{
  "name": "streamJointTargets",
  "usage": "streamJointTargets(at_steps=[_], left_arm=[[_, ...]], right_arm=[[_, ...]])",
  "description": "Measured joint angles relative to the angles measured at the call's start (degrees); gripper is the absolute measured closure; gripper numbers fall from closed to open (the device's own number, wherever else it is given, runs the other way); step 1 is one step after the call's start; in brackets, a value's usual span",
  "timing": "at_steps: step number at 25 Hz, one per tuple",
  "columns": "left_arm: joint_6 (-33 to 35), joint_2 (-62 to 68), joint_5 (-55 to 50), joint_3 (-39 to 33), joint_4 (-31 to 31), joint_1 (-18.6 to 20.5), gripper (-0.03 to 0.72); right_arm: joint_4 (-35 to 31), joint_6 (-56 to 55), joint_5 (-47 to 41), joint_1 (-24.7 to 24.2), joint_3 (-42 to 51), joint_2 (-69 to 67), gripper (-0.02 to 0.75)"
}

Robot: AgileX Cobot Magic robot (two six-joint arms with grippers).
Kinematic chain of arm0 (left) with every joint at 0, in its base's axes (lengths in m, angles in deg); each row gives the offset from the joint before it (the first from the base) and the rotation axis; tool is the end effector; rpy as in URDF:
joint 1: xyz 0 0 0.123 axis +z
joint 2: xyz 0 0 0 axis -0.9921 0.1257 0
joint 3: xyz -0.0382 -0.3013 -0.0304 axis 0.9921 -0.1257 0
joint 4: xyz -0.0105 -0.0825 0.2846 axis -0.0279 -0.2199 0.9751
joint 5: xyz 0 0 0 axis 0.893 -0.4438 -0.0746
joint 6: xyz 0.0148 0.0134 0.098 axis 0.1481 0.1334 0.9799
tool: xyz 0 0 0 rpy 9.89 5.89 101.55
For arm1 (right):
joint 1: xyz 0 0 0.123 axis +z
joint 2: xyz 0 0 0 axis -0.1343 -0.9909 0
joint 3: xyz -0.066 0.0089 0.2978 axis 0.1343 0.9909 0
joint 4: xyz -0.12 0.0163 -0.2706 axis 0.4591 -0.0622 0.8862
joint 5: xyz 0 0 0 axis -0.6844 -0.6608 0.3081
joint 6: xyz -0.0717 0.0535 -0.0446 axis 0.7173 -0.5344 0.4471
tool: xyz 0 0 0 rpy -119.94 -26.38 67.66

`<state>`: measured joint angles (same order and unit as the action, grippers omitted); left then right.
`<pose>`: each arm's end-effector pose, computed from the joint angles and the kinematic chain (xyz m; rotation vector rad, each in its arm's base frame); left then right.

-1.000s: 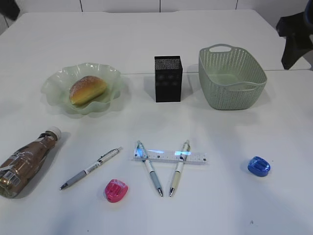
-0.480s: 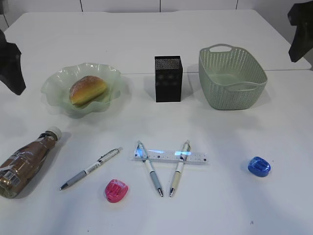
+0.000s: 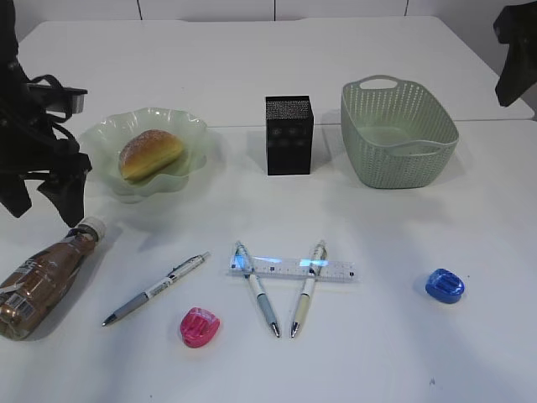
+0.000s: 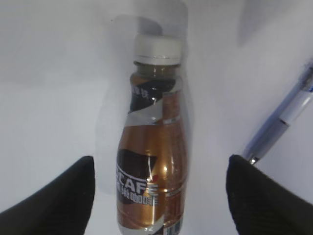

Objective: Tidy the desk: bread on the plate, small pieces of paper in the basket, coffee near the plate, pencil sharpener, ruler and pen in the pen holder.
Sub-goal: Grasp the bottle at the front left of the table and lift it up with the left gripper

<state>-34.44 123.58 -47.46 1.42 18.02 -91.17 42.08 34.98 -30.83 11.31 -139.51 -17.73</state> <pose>0.4236 -0.0651 0.2118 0.2861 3.1223 -0.0426 0.3589 0.0219 0.3742 0.0346 2.7456 0.0324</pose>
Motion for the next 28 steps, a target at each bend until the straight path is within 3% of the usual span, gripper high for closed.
streamJointTargets(at_steps=[6, 28], left_arm=[[0.0, 3.7, 0.6, 0.0, 3.3, -0.1, 0.096], [0.0, 10.5, 0.9, 0.0, 2.6, -0.2, 0.096]], right_arm=[[-0.4, 0.0, 0.0, 0.0, 0.0, 0.0, 0.237], [-0.4, 0.0, 0.0, 0.0, 0.0, 0.0, 0.237]])
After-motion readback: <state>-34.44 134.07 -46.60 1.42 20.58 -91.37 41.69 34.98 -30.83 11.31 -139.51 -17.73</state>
